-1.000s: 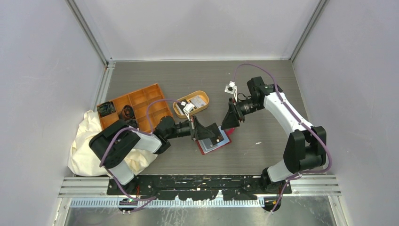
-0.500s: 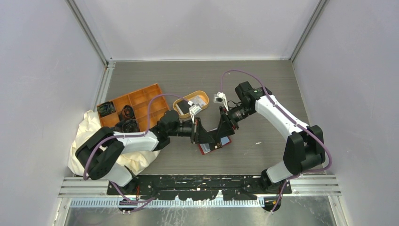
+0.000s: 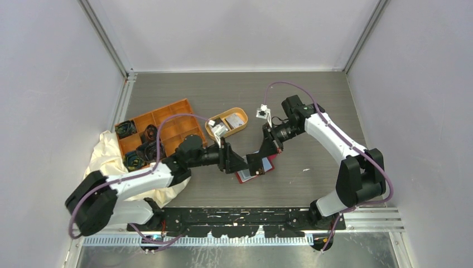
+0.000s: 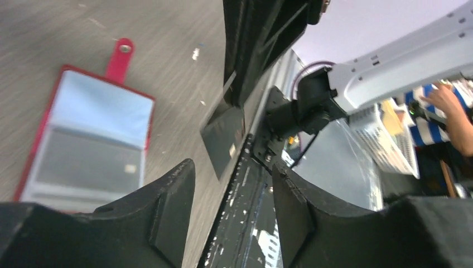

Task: Put the credit cards into the card holder
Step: Insert the credit card into the card holder.

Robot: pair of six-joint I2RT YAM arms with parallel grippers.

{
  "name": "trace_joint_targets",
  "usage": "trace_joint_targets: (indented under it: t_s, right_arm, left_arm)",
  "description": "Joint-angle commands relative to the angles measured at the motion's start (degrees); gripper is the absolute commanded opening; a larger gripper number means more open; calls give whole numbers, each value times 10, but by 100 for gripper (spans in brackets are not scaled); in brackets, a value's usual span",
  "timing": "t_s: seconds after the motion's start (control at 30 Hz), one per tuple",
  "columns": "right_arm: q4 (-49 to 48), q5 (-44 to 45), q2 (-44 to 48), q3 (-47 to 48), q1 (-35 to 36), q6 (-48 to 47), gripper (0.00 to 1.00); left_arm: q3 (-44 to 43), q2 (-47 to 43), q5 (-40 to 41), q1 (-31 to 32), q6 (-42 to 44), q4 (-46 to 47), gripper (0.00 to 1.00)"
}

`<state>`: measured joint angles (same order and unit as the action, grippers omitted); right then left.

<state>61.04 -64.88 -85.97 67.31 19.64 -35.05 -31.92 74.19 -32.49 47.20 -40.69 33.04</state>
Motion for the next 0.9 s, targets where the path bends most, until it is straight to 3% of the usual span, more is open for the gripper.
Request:
trace_joint_targets:
  t_s: [0.0, 0.1, 0.33, 0.5, 0.87]
  right_arm:
    - [-106, 90, -8, -26, -39, 133, 1]
    - [-109, 137, -44, -20, -53, 155, 1]
    - [-199, 199, -77, -46, -54, 241, 1]
    - [-230, 192, -110, -50, -61, 275, 1]
    - [-231, 125, -152, -44, -66, 285, 1]
  left_arm:
    - [39, -100, 156, 2, 19, -128, 56]
    - [66, -114, 196, 4, -27, -146, 57]
    - [45, -42, 314, 48, -111, -200, 60]
    - [5, 9, 385, 71, -137, -240, 62]
    - [-30, 84, 413, 79, -178, -260, 62]
